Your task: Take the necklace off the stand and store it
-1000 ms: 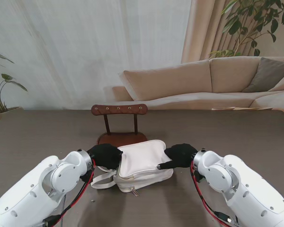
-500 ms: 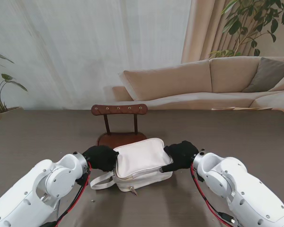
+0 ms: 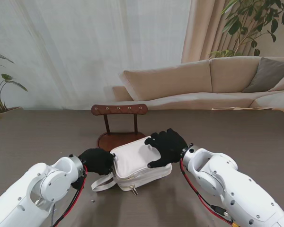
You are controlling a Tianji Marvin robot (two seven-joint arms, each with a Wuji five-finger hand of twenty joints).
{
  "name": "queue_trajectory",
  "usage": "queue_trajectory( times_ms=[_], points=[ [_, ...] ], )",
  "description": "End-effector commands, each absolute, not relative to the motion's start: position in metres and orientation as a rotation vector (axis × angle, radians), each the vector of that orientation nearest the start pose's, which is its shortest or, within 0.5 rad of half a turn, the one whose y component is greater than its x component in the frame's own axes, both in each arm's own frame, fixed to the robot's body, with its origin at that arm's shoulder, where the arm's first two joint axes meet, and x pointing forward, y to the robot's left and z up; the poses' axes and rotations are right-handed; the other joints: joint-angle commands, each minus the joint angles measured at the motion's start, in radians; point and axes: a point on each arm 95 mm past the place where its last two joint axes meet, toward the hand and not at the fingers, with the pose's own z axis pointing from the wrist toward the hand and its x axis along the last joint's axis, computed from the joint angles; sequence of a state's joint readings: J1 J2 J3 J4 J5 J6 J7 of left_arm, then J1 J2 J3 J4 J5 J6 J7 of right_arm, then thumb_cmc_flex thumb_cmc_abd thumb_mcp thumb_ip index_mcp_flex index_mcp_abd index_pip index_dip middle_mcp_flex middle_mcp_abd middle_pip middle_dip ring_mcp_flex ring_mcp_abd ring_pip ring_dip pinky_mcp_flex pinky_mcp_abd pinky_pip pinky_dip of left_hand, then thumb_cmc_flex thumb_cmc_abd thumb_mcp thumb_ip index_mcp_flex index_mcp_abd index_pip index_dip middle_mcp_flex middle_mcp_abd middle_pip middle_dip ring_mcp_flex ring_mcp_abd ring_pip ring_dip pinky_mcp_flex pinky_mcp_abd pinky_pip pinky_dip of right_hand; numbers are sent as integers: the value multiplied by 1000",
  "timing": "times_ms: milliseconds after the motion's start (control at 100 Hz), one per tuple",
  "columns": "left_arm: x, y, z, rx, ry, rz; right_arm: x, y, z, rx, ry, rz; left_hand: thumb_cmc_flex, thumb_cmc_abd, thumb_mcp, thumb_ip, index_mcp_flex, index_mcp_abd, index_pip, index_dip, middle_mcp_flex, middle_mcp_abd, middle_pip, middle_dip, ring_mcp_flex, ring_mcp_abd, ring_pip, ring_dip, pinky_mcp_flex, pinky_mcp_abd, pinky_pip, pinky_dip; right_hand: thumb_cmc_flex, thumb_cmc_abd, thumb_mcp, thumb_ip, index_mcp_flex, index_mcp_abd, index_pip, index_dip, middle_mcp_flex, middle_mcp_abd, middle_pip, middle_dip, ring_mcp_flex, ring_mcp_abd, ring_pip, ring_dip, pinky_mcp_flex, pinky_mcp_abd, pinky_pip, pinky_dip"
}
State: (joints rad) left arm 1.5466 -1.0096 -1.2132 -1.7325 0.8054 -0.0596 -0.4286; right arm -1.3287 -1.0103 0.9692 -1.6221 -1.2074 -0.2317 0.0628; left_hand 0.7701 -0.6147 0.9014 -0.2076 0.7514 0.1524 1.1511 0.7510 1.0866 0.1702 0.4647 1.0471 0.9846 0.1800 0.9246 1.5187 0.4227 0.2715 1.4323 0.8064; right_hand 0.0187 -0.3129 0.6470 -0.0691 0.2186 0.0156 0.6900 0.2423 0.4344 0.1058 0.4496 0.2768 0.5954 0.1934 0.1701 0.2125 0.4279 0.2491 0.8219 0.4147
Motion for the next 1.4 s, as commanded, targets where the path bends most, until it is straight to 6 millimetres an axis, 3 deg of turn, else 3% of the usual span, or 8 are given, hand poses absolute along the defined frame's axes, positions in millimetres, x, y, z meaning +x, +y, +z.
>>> queue_trajectory(
  times_ms=[0,160,340,480,900,1230,1390],
  points=[
    [388,-9,-308,-1402,1910,-1393,416,82,-282,561,1930,1513,11,8,8,-17,-16,-18,4,7,-1,13,3,7,-19,-23,22,13,-1,1,28,2,-14,-57,50,11,2,-28,-11,-11,-34,-24,7,-10,-33,-26,6,-7,-260,1,-23,-1],
    [385,-6,-305,-1391,1908,-1380,416,96,-285,482,1976,1570,11,8,8,-16,-16,-19,5,6,-1,13,3,8,-18,-23,23,14,-1,2,29,2,-3,-127,77,6,12,-63,-6,-11,-30,-58,15,-8,-38,-70,10,-12,-262,-24,-22,-4],
    [378,0,-298,-1383,1890,-1364,411,96,-280,423,2051,1627,10,8,8,-16,-16,-20,5,6,0,12,3,8,-18,-26,24,14,0,0,29,2,17,-193,98,-4,46,-91,13,-9,1,-115,26,-5,-21,-128,28,-16,-269,-56,-18,-9],
    [372,6,-294,-1381,1879,-1346,413,98,-287,418,2120,1619,10,8,8,-16,-16,-20,5,5,0,12,3,8,-18,-25,24,15,0,1,29,2,33,-225,102,-9,39,-84,11,-11,1,-135,17,-8,-32,-158,33,-21,-280,-79,-15,-18],
    [353,18,-289,-1421,1863,-1315,419,102,-309,435,2222,1502,10,9,9,-17,-17,-19,6,5,-2,12,2,9,-19,-28,25,16,-1,-3,29,1,110,-295,109,-6,-63,-109,-49,-50,-56,-136,-8,-17,-48,-128,34,-29,-284,-84,2,-36],
    [330,17,-280,-1469,1853,-1362,430,100,-322,477,2249,1425,14,10,6,-16,-18,-16,5,4,-6,17,0,9,-25,-26,25,17,-7,-5,26,0,286,-381,120,23,-32,-134,-38,-57,-9,-159,-7,-19,1,-143,48,-27,-257,-91,29,-43],
    [319,14,-272,-1448,1876,-1362,432,97,-327,483,2255,1397,15,13,1,-16,-19,-14,5,4,-7,16,0,9,-25,-27,24,17,-7,-6,25,0,408,-413,54,33,-15,-139,-23,-53,14,-167,-10,-18,20,-156,55,-23,-248,-99,52,-58]
  ],
)
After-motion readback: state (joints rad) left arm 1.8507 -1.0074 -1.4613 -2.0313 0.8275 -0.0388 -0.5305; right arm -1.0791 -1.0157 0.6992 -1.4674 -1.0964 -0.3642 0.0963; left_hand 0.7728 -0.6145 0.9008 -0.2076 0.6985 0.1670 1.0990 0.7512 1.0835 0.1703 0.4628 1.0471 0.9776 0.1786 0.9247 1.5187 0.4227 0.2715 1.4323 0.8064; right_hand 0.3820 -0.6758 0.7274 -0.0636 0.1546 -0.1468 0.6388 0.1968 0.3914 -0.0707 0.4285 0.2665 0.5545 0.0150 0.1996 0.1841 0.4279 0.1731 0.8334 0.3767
